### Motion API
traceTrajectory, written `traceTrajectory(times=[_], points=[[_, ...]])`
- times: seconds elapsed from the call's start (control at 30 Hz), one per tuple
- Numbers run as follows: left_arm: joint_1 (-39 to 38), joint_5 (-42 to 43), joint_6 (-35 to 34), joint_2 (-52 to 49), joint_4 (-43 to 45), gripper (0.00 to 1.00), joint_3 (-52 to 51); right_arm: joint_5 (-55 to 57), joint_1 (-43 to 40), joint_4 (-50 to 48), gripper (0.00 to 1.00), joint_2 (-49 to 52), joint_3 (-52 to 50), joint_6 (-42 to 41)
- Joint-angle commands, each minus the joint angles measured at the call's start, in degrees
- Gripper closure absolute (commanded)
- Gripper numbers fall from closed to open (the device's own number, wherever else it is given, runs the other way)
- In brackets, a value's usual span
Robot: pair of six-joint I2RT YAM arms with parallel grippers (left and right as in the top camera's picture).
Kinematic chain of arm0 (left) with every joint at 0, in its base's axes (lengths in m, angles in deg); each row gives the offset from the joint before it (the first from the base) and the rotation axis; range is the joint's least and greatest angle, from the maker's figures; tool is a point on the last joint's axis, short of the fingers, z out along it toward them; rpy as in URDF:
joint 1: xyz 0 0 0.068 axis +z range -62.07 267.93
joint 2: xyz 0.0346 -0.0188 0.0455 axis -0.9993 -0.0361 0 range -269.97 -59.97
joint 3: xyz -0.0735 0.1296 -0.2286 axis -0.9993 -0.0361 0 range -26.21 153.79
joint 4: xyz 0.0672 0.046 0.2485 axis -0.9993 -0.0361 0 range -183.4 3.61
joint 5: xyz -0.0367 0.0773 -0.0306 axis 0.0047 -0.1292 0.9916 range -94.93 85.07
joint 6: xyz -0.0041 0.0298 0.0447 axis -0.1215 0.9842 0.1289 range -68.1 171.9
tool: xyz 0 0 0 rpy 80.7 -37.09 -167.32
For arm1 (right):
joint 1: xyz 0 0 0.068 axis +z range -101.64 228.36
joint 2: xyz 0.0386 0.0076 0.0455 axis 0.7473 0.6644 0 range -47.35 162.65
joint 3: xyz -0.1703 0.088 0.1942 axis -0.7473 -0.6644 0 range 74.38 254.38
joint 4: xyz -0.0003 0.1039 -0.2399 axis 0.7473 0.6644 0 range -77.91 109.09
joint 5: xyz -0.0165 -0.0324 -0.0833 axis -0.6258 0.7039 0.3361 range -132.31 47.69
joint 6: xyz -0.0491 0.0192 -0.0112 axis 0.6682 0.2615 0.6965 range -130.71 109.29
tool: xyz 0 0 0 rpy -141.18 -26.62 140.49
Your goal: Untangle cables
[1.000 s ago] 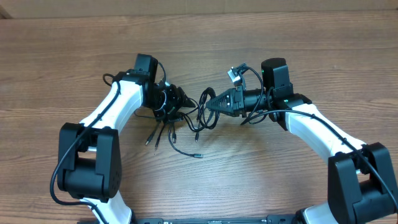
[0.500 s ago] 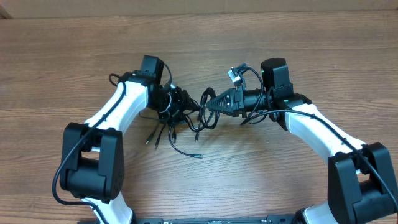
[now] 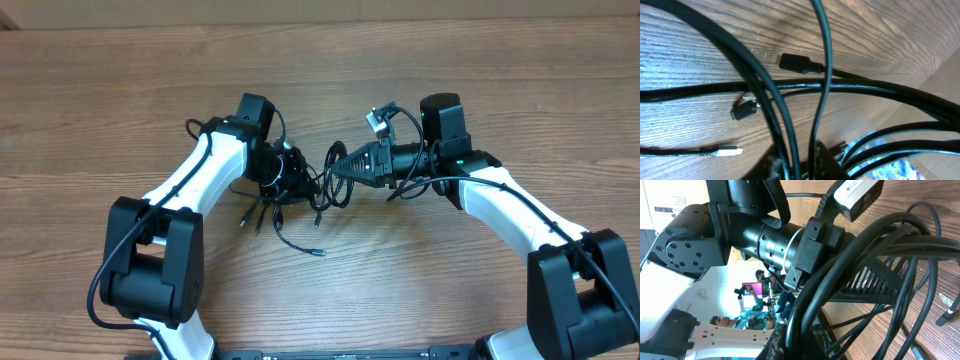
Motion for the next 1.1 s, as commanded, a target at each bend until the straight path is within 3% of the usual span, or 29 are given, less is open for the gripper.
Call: traceTrajectory(times=[0.0, 0.37, 0.7, 0.87, 0.93, 0.97, 1.07], points=[[0.04, 0.92, 4.59, -0.24, -0.55, 0.96, -0.11, -0.48, 0.02, -0.39, 0.96, -0.68, 0.22, 0.09], [6.64, 13.38, 17.81, 0.02, -4.81, 0.96, -0.02, 2.62, 0.02, 0.09, 0.96, -0.68, 0.17, 0.28], [9.99, 11.96, 22.71, 6.56, -7.87, 0.96, 0.04, 19.39, 0.02, 9.94, 0.96, -0.68, 0.17, 2.27], [10.14, 3.61, 22.64, 12.11, -7.74, 0.96, 1.09, 25.70, 0.02, 14.51, 0.95, -0.68, 0.17, 3.58], [10.16, -0.44, 22.64, 14.34, -7.74, 0.96, 1.62, 28.17, 0.02, 15.96, 0.88, -0.68, 0.17, 4.00], [10.16, -1.99, 22.62, 15.50, -7.72, 0.96, 1.75, 29.33, 0.02, 16.57, 0.73, -0.68, 0.17, 4.61], [10.19, -4.48, 22.62, 18.32, -7.69, 0.96, 2.05, 31.69, 0.02, 17.99, 0.56, -0.68, 0.17, 6.38]])
